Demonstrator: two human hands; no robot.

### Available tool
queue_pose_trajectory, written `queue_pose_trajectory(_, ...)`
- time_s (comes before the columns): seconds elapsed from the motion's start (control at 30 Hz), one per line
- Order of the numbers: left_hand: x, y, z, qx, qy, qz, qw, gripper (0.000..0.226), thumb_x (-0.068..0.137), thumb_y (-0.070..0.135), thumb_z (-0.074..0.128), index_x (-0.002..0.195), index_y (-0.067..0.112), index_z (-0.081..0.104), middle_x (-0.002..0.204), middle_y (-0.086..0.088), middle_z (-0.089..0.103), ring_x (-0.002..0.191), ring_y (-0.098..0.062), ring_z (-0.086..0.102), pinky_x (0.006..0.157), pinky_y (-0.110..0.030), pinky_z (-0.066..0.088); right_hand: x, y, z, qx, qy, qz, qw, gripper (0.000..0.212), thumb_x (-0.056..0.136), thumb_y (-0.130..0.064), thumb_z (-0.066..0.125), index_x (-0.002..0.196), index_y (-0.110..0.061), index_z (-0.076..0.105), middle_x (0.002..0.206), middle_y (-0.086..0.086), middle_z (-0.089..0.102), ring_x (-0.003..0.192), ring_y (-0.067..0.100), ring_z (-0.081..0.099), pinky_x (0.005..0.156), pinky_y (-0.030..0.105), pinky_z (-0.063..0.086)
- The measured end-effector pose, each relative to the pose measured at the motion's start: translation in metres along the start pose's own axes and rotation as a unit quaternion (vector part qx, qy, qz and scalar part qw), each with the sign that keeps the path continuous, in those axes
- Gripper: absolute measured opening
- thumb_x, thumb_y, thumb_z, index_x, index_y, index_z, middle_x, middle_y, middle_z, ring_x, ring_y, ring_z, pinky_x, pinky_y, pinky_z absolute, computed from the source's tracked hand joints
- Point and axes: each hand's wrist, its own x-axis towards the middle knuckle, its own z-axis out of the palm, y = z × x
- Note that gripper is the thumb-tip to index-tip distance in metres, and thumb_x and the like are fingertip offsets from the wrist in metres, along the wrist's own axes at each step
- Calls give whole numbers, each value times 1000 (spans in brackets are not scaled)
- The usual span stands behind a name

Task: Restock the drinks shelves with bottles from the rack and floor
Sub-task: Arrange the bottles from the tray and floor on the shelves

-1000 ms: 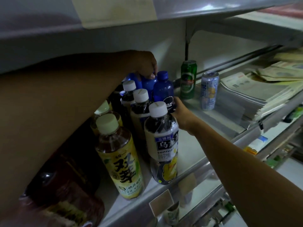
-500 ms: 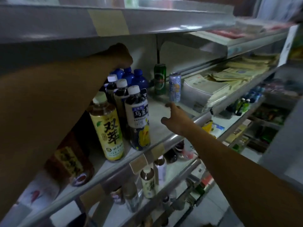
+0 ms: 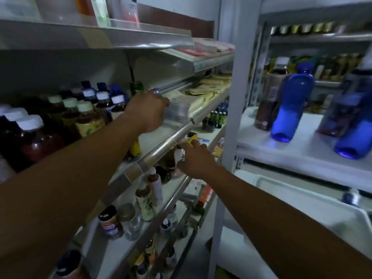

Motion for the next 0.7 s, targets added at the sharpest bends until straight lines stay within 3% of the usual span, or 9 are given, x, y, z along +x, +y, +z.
queue_pose_trajectory(0.13, -38, 39, 22, -66, -16, 47, 997, 29, 92, 20, 54, 119, 18, 63, 115, -8, 66, 101, -27, 62, 76, -33, 47, -48, 1, 5, -37, 42, 62, 997, 66, 91, -38, 63, 148, -20, 35, 153, 20, 25, 137, 46, 32, 107, 51, 34)
queue_pose_trajectory(0.23, -75, 68, 43, -113, -43, 87, 989, 25, 93, 16, 50, 114, 15, 64, 116, -8, 65, 105, -29, 60, 81, -37, 49, -87, -1, 18, -56, 56, 129, 989, 68, 89, -38, 65, 147, -19, 36, 158, 18, 18, 137, 44, 30, 107, 50, 35)
queue_pose_trajectory(0.33, -111, 95, 62, -139, -78, 122, 980, 33, 93, 17, 47, 125, 16, 59, 122, -8, 61, 111, -30, 57, 87, -43, 50, -128, 2, 35, -76, 51, 181, 979, 67, 90, -39, 62, 147, -18, 34, 159, 14, 14, 138, 42, 28, 105, 51, 34)
queue_pose_trajectory(0.5, -158, 156, 85, -197, -90, 123, 968, 32, 93, 19, 50, 124, 19, 59, 130, -4, 59, 122, -29, 52, 97, -45, 42, -196, 27, 55, -108, 46, 265, 957, 66, 89, -41, 62, 147, -24, 35, 160, 13, 12, 137, 42, 27, 105, 49, 34)
queue_pose_trajectory(0.7, -220, 235, 130, -202, -170, 143, 954, 59, 93, 18, 52, 148, 21, 31, 153, -9, 30, 135, -36, 32, 99, -51, 39, -267, 69, 110, -141, 17, 323, 936, 70, 86, -41, 61, 148, -28, 32, 159, 13, 11, 139, 40, 20, 109, 51, 24)
